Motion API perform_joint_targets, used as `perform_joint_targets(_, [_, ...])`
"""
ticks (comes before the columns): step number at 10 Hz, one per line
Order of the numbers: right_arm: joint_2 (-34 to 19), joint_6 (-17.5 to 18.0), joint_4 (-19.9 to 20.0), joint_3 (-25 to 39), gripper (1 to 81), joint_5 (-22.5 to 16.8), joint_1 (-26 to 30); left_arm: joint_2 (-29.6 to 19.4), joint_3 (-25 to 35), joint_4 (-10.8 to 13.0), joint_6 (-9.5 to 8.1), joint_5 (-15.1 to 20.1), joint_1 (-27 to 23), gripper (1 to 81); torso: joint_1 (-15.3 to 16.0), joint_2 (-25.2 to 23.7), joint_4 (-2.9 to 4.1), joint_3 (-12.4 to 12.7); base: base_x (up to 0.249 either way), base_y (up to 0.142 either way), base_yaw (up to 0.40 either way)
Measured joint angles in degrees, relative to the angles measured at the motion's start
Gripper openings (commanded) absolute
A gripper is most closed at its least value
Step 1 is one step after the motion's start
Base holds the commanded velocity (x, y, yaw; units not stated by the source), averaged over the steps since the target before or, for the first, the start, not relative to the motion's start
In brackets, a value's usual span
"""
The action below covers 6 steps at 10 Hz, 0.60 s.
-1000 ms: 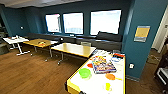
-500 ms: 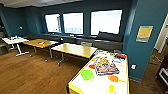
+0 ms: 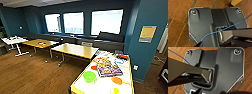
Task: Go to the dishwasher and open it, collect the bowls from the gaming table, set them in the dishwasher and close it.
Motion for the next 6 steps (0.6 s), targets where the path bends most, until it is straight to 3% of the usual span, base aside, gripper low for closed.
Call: perform_joint_targets(6, [0.0,0.0,0.0,0.0,81.1,0.0,0.0,0.0,0.0,0.0,0.0,0.0,0.0,81.1,0.0,0.0,0.0,0.0,0.078,0.078,0.0])
